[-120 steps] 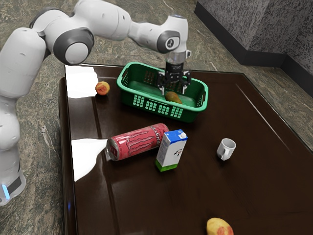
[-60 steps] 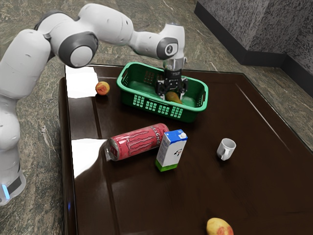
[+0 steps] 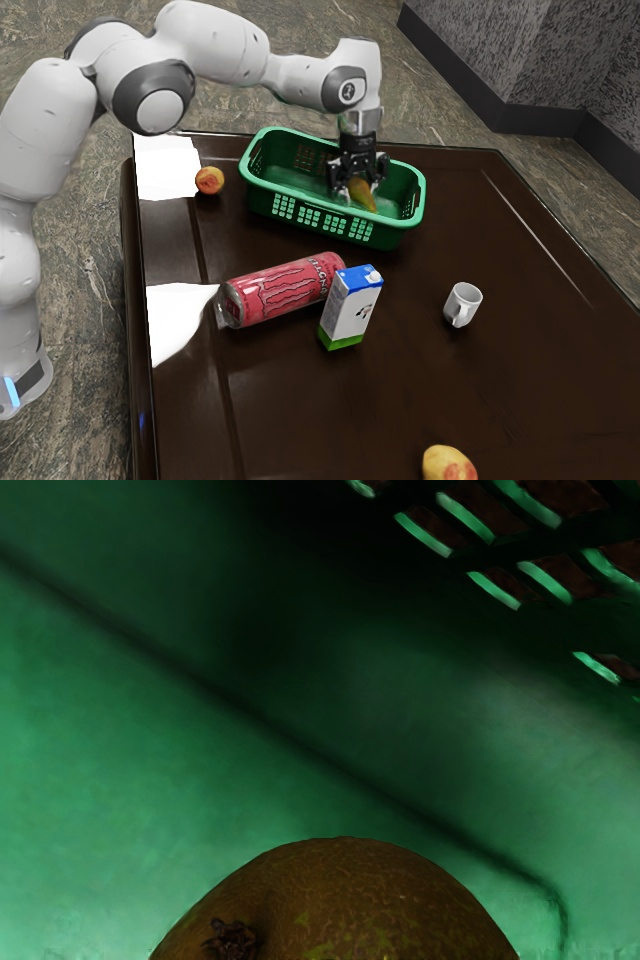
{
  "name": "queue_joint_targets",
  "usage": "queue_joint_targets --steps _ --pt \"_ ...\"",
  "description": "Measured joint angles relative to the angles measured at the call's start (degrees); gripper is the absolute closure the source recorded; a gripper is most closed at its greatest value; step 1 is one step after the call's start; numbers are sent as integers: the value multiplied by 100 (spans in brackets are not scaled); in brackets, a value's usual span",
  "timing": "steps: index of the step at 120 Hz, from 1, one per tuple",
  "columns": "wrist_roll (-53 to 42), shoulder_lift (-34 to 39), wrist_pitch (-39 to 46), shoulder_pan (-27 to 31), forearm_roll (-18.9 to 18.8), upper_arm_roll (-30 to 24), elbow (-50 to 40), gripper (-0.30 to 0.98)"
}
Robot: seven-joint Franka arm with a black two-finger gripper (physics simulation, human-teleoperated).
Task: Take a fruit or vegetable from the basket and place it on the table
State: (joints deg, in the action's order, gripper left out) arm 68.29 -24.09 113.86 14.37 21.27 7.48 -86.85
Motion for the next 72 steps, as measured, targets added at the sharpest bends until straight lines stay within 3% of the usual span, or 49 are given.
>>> queue_joint_targets --steps 14,30,50,72 --pt "98 492 -3 -165 -116 203 -36 41" --pt "192 978 5 -641 -701 237 479 41" --pt "297 -138 496 -1023 -1234 -207 2185 41" --pt "410 -652 1306 -1182 -1385 -692 2481 42"
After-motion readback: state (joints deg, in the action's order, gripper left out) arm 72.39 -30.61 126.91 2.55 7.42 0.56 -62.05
